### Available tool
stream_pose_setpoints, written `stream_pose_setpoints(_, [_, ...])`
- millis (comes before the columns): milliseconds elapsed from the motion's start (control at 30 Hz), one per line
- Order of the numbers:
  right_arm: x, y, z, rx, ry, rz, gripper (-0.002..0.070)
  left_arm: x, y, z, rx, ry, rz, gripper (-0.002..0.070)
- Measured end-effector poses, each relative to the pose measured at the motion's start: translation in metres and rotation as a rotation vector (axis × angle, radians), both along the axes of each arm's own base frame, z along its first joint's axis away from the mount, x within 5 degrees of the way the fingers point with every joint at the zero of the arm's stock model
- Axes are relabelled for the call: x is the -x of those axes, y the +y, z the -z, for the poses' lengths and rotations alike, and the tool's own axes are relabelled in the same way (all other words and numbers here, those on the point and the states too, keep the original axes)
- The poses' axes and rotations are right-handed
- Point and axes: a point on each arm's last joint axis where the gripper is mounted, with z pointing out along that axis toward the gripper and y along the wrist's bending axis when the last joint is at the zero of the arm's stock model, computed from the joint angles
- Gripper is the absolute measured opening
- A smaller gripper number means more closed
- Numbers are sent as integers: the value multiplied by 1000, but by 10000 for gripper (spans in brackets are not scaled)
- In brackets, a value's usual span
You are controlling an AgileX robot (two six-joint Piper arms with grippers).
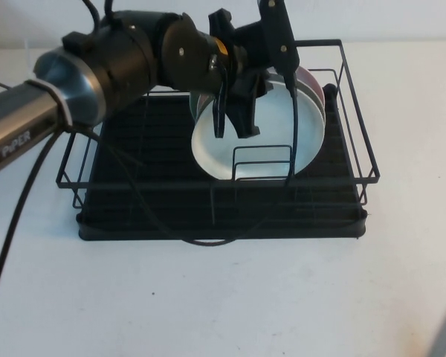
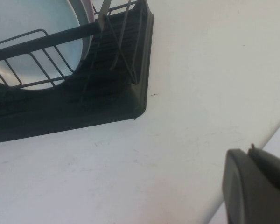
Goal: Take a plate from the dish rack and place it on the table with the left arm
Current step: Grasp the plate from the shelf, then place the plate from the table
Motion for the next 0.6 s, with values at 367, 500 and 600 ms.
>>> stream_pose_setpoints(367, [0, 0, 0, 0, 0, 0, -18, 24, 18, -66, 127, -152, -22, 22])
stream_pose_setpoints(500, [0, 0, 0, 0, 0, 0, -18, 26, 19, -69, 138, -150, -25, 22])
stream_pose_setpoints(600, [0, 0, 0, 0, 0, 0, -18, 28, 20, -73, 146, -150, -27, 22])
